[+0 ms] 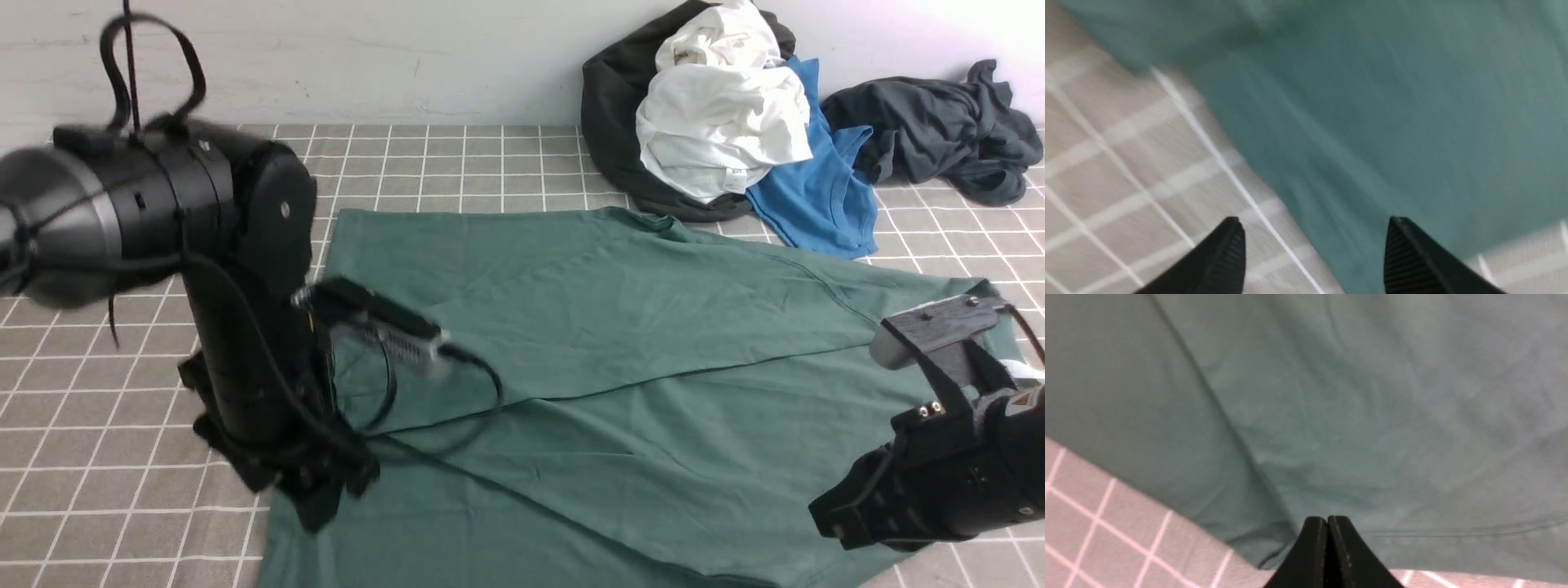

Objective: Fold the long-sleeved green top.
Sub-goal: Use both arms simultaneously to clamp the lower edge of the clothing fabric

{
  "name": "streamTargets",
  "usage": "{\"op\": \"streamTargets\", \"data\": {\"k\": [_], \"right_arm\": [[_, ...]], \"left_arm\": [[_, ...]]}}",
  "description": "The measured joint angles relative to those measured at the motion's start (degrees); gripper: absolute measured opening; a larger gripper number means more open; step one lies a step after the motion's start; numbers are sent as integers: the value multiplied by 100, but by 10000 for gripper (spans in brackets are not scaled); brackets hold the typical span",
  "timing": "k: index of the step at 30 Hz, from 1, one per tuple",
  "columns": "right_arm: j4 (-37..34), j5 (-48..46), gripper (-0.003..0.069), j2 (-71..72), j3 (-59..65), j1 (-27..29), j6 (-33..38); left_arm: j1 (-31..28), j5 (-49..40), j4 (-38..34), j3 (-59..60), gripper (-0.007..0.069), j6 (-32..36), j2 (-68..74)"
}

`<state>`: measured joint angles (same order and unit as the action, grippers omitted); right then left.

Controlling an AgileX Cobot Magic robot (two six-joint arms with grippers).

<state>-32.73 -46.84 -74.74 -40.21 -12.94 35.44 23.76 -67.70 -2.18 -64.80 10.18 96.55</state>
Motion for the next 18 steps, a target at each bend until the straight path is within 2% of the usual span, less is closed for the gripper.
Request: {"op": "streamTargets", "data": {"k": [1, 3, 4, 5, 8, 9, 10, 12, 16, 18], "right_arm": [[-249, -103, -10, 0, 0, 0, 218], [-424, -159, -10, 0, 0, 0, 387], [-676, -226, -10, 0, 0, 0, 651], [-737, -241, -10, 0, 0, 0, 680], [-1243, -387, -10, 0, 0, 0, 1164], [-1261, -395, -10, 0, 0, 0, 1190], [-1416, -454, -10, 0, 0, 0, 1342], [-1538, -526, -10, 0, 0, 0, 1470], [-1621, -567, -10, 0, 0, 0, 1523], [-1625, -580, -10, 0, 0, 0, 1528]], "left_arm": [[341, 263, -14, 561, 426, 450, -279], [546, 514, -20, 956, 426, 784, -466], [817, 839, -20, 1488, 426, 1194, -687], [845, 868, -20, 1542, 426, 1293, -722], [1228, 1482, 127, 2419, 426, 2186, -847], [1242, 1482, 142, 2419, 426, 2232, -847], [1325, 1918, 298, 2729, 426, 2594, -847], [1358, 2349, 471, 2961, 426, 2809, -847], [1377, 2517, 649, 3095, 421, 2937, -863], [1416, 2505, 769, 3095, 382, 2821, -833]]}}
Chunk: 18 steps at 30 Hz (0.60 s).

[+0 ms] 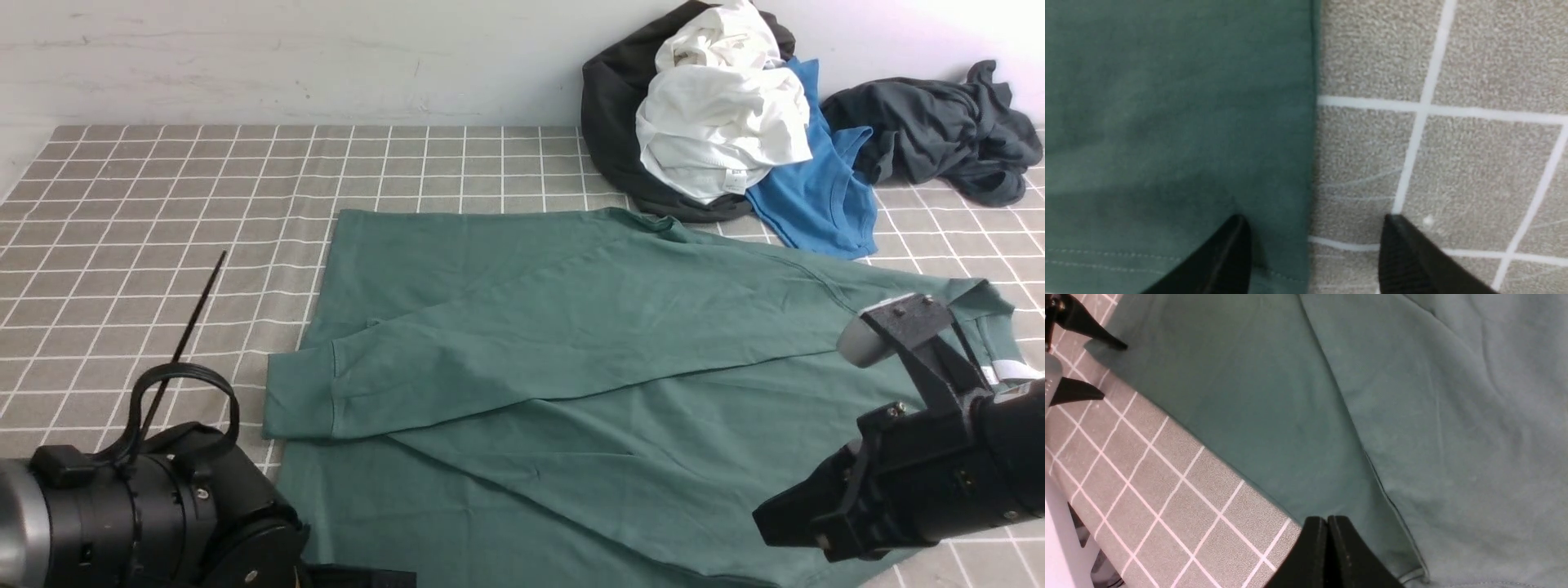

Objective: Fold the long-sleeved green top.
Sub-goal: Use both arms simultaneously to clamp the lower edge of the clothing fabric

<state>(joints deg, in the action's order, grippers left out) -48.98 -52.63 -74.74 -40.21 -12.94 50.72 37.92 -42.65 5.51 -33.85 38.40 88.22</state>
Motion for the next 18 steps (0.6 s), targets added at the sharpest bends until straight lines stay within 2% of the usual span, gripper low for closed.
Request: {"op": "streamTargets", "data": {"k": [3, 4, 5, 6, 7, 8, 9, 10, 15, 18], "right_arm": [[0, -6, -10, 0, 0, 0, 6], [0, -6, -10, 0, 0, 0, 6], [0, -6, -10, 0, 0, 0, 6], [0, -6, -10, 0, 0, 0, 17], [0, -6, -10, 0, 0, 0, 17], [0, -6, -10, 0, 0, 0, 17], [0, -6, -10, 0, 0, 0, 17], [0, -6, -10, 0, 0, 0, 19], [0, -6, -10, 0, -2, 0, 41], [0, -6, -10, 0, -2, 0, 61]], "left_arm": [[9, 57, 269, 0, 286, -369, 0], [9, 83, 388, 0, 279, -400, 0], [9, 205, 580, 0, 246, -515, 0], [9, 294, 907, 15, 180, -785, 0], [9, 303, 918, 21, 173, -843, -10], [22, 363, 1023, 41, 124, -1092, -52], [22, 375, 1037, 50, 113, -1122, -54], [11, 599, 1360, 84, 73, -1350, -70], [2, 796, 1557, 150, 15, -1797, -203], [2, 764, 1415, 150, 13, -1917, -494]]}}
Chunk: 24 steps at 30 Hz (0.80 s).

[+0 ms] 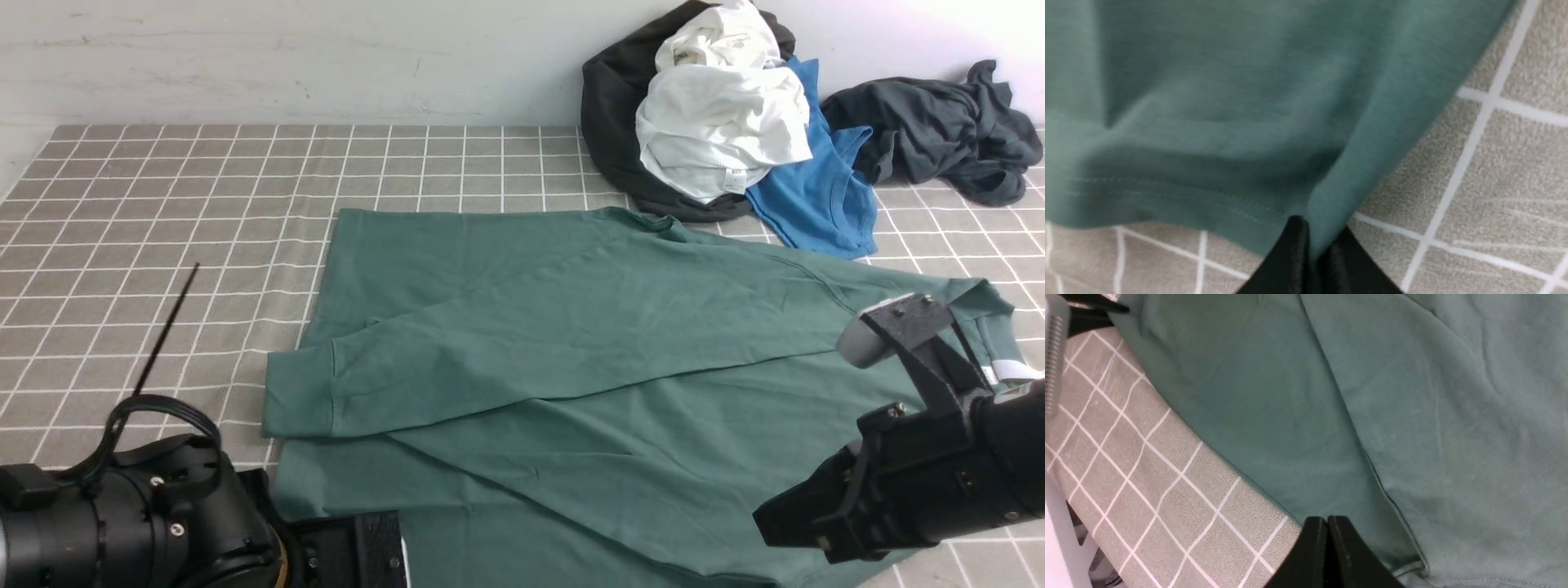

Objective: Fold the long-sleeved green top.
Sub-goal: Use both arms simultaneously to clamp the lower edge of the clothing fabric

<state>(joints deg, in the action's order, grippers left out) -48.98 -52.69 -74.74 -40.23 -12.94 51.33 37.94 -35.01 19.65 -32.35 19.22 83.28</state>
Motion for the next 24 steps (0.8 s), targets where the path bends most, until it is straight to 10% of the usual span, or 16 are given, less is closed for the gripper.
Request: {"op": "streamTargets", "data": {"k": [14, 24], "right_arm": [[622, 995, 1, 920, -77, 0, 1071], [4462, 1111, 353, 73, 326, 0, 747]], "left_arm": [[0, -1503, -106, -15, 13, -257, -1274], [0, -1313, -324, -15, 13, -477, -1296]]}}
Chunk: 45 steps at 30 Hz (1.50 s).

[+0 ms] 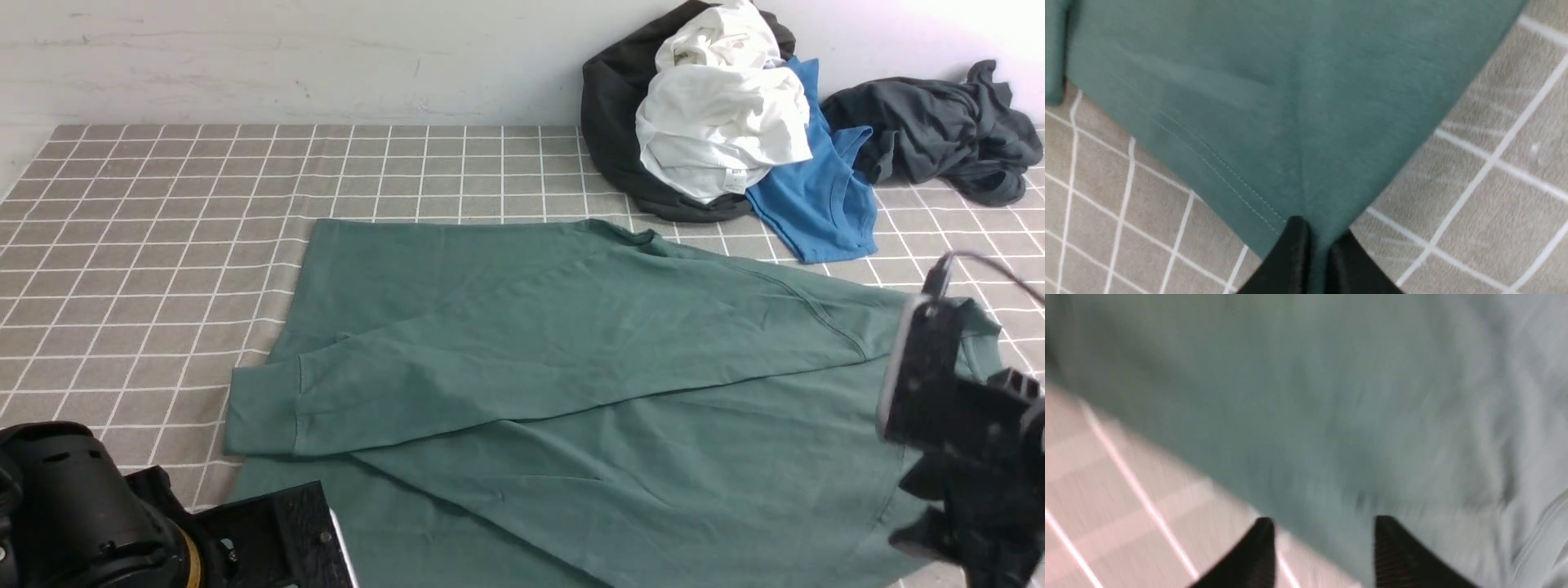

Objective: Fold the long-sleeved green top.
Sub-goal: Use both arms simultaneously to clamp the lower edge of the clothing fabric, then use both arms to drag the lower edge of the fabric forward and fold it over the upper edge

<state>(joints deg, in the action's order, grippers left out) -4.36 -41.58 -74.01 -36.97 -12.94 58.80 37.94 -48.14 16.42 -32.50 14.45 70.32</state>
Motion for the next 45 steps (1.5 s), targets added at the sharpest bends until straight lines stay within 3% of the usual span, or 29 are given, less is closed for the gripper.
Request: {"op": "streamTargets", "data": {"k": [3, 9, 12, 16, 17, 19, 27, 30, 36, 40, 45], "right_arm": [[1075, 369, 427, -634, 241, 0, -306], [1914, 946, 397, -1356, 251, 0, -754], [2035, 882, 318, -1495, 204, -13, -919], [2029, 907, 156, -1466, 197, -41, -1203], [2036, 930, 147, -1458, 207, -41, -1224], [2085, 1099, 35, -1298, 243, -41, -1643], [2167, 1050, -2, -425, 242, -41, -2302], [2182, 902, -3, -177, 160, -41, -2575], [2375, 928, -3, -388, -627, -35, -2919], [2510, 1398, -3, -1184, -1581, 139, -2979], [2524, 1600, -3, -2570, -2978, 343, -3101]], "left_arm": [[0, 74, -175, 0, 13, 0, 0], [0, 86, -313, -76, 13, 0, 0], [0, 81, -344, -132, 13, -5, 0], [0, -4, -386, -229, 13, -205, -8], [0, -12, -386, -245, 13, -246, -14], [0, -58, -372, -354, 13, -522, -105], [-40, -252, 38, -679, 13, -1445, -488], [-309, -569, -46, -1075, 17, -1675, -493], [-1349, -792, -499, -1928, 17, -1169, -155], [-2178, -472, -1035, -2797, 17, -848, 716], [-2827, 333, -1152, -4020, 17, -768, 2100]]}}
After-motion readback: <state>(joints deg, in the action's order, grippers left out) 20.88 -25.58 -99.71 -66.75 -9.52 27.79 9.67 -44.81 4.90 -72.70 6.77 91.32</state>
